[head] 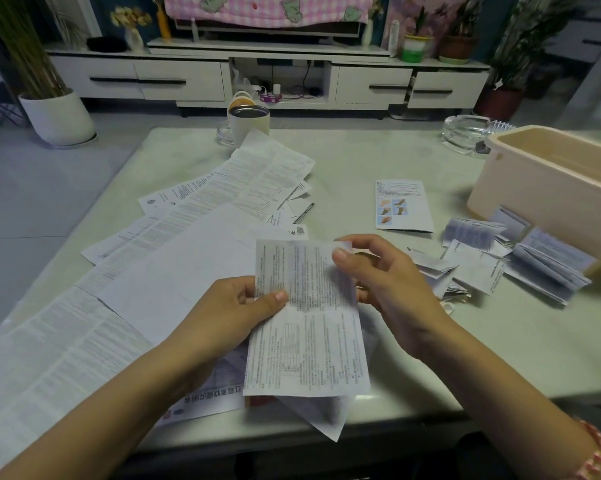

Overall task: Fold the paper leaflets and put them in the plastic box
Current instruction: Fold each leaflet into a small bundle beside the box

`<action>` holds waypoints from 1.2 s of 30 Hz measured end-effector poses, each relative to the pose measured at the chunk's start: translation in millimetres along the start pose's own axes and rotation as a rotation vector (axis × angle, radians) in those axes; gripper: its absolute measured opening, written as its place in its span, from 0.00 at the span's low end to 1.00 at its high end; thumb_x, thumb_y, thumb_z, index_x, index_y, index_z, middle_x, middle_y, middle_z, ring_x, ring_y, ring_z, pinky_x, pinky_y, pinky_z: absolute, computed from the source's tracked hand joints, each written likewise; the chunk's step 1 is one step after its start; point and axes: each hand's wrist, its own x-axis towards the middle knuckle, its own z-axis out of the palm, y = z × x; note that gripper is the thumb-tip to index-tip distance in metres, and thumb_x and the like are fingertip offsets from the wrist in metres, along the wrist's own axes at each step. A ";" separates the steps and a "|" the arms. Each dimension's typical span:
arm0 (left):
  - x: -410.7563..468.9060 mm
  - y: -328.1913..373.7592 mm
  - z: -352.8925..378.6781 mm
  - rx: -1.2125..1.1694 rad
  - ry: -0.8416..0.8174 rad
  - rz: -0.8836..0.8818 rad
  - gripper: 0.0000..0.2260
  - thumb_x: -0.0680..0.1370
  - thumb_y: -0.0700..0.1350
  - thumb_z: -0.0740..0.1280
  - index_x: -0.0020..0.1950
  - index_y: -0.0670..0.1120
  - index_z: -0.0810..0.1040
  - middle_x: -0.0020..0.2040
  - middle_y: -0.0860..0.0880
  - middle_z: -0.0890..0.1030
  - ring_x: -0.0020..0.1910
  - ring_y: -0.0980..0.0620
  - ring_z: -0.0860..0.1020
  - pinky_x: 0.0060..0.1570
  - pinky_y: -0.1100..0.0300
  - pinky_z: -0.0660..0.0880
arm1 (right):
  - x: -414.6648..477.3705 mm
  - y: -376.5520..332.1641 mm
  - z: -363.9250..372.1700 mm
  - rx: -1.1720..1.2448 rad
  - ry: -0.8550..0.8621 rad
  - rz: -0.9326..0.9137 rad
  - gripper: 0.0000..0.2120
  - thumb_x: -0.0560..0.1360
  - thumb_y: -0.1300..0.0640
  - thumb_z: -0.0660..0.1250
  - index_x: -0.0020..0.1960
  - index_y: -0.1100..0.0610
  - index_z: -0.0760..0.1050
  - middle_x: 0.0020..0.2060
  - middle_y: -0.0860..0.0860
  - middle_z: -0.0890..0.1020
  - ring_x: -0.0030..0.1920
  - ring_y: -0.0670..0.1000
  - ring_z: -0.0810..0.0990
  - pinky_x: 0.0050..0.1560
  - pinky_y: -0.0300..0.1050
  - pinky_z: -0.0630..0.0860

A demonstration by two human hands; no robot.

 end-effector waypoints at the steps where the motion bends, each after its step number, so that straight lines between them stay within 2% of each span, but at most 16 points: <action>1: -0.3 -0.1 0.7 0.015 -0.014 0.001 0.07 0.77 0.43 0.65 0.48 0.42 0.81 0.41 0.46 0.85 0.40 0.49 0.84 0.39 0.59 0.81 | 0.9 0.1 -1.0 -0.007 0.018 -0.019 0.04 0.74 0.59 0.67 0.47 0.59 0.76 0.33 0.47 0.80 0.33 0.41 0.79 0.31 0.34 0.74; 4: -2.0 0.5 0.9 0.025 -0.052 -0.001 0.08 0.77 0.44 0.64 0.49 0.43 0.81 0.42 0.46 0.85 0.40 0.49 0.84 0.41 0.57 0.80 | 2.9 0.2 -3.6 -0.017 0.082 -0.054 0.06 0.74 0.62 0.67 0.38 0.60 0.75 0.26 0.45 0.77 0.27 0.41 0.72 0.28 0.33 0.70; 7: -2.6 2.3 0.7 -0.002 -0.064 0.000 0.08 0.76 0.44 0.64 0.49 0.43 0.81 0.41 0.47 0.85 0.40 0.50 0.84 0.38 0.60 0.81 | 5.2 -0.2 -6.4 0.075 0.109 -0.011 0.09 0.74 0.63 0.66 0.35 0.59 0.75 0.25 0.48 0.74 0.27 0.46 0.68 0.28 0.35 0.68; 9: -1.9 3.1 0.5 -0.023 -0.043 0.011 0.07 0.77 0.43 0.64 0.49 0.43 0.81 0.41 0.47 0.85 0.40 0.51 0.84 0.38 0.62 0.81 | 4.9 -2.5 -7.7 0.101 0.006 0.037 0.08 0.75 0.58 0.66 0.40 0.60 0.77 0.31 0.51 0.78 0.32 0.49 0.74 0.32 0.39 0.74; 11: -0.6 2.9 -0.6 -0.043 -0.003 0.019 0.07 0.77 0.43 0.64 0.49 0.44 0.81 0.41 0.48 0.85 0.40 0.51 0.84 0.39 0.62 0.81 | 3.8 -1.1 -8.0 0.004 -0.153 0.103 0.15 0.71 0.51 0.67 0.51 0.62 0.78 0.44 0.54 0.83 0.42 0.54 0.81 0.43 0.47 0.79; 13: 0.4 2.7 -1.3 -0.054 0.016 0.025 0.06 0.77 0.43 0.64 0.49 0.46 0.81 0.42 0.48 0.85 0.41 0.51 0.84 0.41 0.60 0.81 | 0.1 1.7 -4.2 -0.097 -0.258 0.148 0.20 0.68 0.53 0.68 0.57 0.60 0.77 0.51 0.54 0.84 0.51 0.56 0.83 0.54 0.55 0.78; 15: 1.1 2.0 -2.0 -0.055 0.024 0.036 0.06 0.77 0.43 0.64 0.49 0.46 0.81 0.42 0.49 0.85 0.41 0.51 0.84 0.43 0.59 0.81 | -1.4 4.5 -0.5 -0.123 -0.262 0.167 0.15 0.71 0.61 0.68 0.58 0.59 0.77 0.53 0.57 0.83 0.55 0.60 0.81 0.60 0.60 0.74; 17: 1.7 1.8 -2.9 -0.042 0.031 0.039 0.06 0.77 0.43 0.64 0.49 0.47 0.80 0.42 0.49 0.85 0.41 0.51 0.84 0.43 0.59 0.81 | -0.9 4.7 0.2 -0.114 -0.244 0.168 0.11 0.74 0.65 0.65 0.56 0.60 0.77 0.52 0.59 0.83 0.54 0.59 0.81 0.58 0.57 0.76; 20: 2.2 4.3 -3.7 -0.080 0.034 0.011 0.09 0.79 0.37 0.60 0.48 0.44 0.80 0.41 0.46 0.85 0.37 0.52 0.84 0.34 0.63 0.80 | 2.1 4.6 -2.7 -0.067 -0.238 0.170 0.09 0.75 0.67 0.63 0.52 0.59 0.79 0.47 0.57 0.84 0.46 0.54 0.83 0.47 0.47 0.80; 22: 2.7 6.9 -4.3 -0.196 0.040 -0.032 0.13 0.78 0.34 0.56 0.46 0.40 0.81 0.42 0.41 0.84 0.36 0.48 0.83 0.34 0.59 0.81 | 2.0 3.5 -3.3 -0.045 -0.228 0.159 0.11 0.75 0.71 0.62 0.46 0.59 0.80 0.39 0.53 0.84 0.36 0.47 0.82 0.37 0.38 0.78; 24: 3.7 8.0 -6.0 -0.349 0.024 -0.086 0.16 0.77 0.36 0.54 0.44 0.40 0.82 0.42 0.38 0.84 0.37 0.43 0.83 0.36 0.54 0.80 | 0.6 2.1 -3.6 -0.061 -0.226 0.120 0.14 0.73 0.74 0.60 0.40 0.60 0.81 0.34 0.49 0.83 0.33 0.43 0.80 0.32 0.33 0.75; 26: 4.3 8.3 -8.1 -0.442 -0.012 -0.144 0.16 0.79 0.42 0.54 0.46 0.38 0.80 0.43 0.36 0.83 0.38 0.41 0.82 0.36 0.53 0.80 | -0.5 1.6 -2.8 -0.097 -0.217 0.070 0.17 0.72 0.74 0.61 0.36 0.59 0.82 0.34 0.49 0.84 0.35 0.43 0.81 0.33 0.33 0.74; 29: 3.1 7.9 -6.6 -0.427 -0.078 -0.185 0.14 0.77 0.48 0.61 0.48 0.39 0.80 0.46 0.37 0.84 0.44 0.41 0.83 0.42 0.50 0.80 | -1.5 3.6 -0.4 -0.177 -0.180 -0.018 0.17 0.72 0.74 0.62 0.35 0.57 0.83 0.36 0.47 0.84 0.39 0.42 0.81 0.35 0.33 0.74; 31: 1.8 5.2 -3.4 -0.302 -0.096 -0.164 0.10 0.76 0.45 0.64 0.48 0.40 0.81 0.46 0.40 0.84 0.44 0.46 0.84 0.44 0.55 0.81 | -1.5 5.0 1.3 -0.219 -0.162 -0.057 0.17 0.72 0.74 0.62 0.37 0.58 0.83 0.36 0.46 0.84 0.39 0.41 0.81 0.35 0.32 0.73; 33: 1.5 2.8 -1.2 -0.205 -0.060 -0.139 0.07 0.76 0.39 0.64 0.48 0.38 0.81 0.44 0.42 0.85 0.39 0.50 0.84 0.39 0.60 0.80 | -1.6 5.2 3.0 -0.253 -0.162 -0.073 0.16 0.73 0.72 0.61 0.39 0.56 0.83 0.39 0.46 0.85 0.41 0.41 0.81 0.38 0.33 0.74; 36: 2.8 0.3 -3.1 -0.171 0.012 -0.119 0.06 0.77 0.37 0.64 0.48 0.39 0.81 0.42 0.42 0.85 0.36 0.51 0.83 0.35 0.61 0.81 | 1.1 7.2 3.1 -0.204 -0.119 -0.033 0.17 0.76 0.69 0.59 0.46 0.52 0.82 0.39 0.48 0.84 0.39 0.46 0.78 0.38 0.37 0.72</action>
